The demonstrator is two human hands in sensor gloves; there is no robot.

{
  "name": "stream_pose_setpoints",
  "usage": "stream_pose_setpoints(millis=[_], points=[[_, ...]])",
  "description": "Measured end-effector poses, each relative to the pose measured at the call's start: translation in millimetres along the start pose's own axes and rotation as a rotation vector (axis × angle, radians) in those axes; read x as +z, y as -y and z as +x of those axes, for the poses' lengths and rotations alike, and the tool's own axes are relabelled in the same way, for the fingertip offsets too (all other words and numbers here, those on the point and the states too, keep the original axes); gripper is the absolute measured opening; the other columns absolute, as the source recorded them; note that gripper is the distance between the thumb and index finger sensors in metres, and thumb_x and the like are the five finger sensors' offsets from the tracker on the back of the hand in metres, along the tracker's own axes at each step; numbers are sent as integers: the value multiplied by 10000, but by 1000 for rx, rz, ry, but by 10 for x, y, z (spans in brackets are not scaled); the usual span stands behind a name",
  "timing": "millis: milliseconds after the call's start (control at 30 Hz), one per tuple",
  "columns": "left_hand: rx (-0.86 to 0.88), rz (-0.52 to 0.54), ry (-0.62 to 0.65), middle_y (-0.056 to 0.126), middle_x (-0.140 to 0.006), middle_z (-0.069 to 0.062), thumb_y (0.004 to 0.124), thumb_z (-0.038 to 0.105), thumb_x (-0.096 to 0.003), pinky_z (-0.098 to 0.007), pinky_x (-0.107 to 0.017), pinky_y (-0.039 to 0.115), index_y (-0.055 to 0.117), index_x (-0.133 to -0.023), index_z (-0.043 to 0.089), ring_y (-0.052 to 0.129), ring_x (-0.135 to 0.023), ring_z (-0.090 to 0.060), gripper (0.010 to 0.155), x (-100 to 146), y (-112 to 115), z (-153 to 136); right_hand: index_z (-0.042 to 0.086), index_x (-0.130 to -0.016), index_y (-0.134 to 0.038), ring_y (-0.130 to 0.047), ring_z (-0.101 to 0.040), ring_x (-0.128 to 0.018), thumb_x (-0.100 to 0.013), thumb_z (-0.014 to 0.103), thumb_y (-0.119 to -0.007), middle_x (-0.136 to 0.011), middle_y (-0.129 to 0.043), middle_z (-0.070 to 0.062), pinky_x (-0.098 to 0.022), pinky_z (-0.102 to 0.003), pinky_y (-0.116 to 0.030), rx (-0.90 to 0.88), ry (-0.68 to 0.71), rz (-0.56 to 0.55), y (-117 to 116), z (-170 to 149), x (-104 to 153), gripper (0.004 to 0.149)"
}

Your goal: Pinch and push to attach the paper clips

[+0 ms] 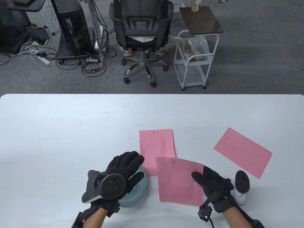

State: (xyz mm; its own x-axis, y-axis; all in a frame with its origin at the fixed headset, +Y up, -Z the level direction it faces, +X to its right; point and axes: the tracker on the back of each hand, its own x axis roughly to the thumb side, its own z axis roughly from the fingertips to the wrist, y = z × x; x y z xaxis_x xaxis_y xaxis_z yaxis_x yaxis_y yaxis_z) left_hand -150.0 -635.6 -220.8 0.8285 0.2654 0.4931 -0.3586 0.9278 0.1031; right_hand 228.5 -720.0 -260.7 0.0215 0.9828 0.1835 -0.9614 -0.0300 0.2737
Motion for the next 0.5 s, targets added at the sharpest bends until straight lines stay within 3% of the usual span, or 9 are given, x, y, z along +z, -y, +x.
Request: stream_pose_setpoints(millis=[233, 500], points=[[-53, 16, -13, 642, -1183, -135, 756, 465, -600, -646, -774, 566, 607, -1146, 200, 646, -1090, -403, 626, 219, 188, -166, 174, -976, -783, -944, -302, -747, -587, 208, -796, -909, -896, -103, -528, -449, -799, 3, -59, -17, 27, 106, -215, 391], [-29, -58, -59, 630, -1182, -131, 744, 473, -595, -643, -773, 565, 586, -1148, 203, 635, -1090, -400, 636, 289, 527, -392, 168, -1005, -750, -934, -303, -762, -608, 215, -776, -932, -873, -112, -535, -435, -802, 10, -179, 6, -22, 56, -727, 401]])
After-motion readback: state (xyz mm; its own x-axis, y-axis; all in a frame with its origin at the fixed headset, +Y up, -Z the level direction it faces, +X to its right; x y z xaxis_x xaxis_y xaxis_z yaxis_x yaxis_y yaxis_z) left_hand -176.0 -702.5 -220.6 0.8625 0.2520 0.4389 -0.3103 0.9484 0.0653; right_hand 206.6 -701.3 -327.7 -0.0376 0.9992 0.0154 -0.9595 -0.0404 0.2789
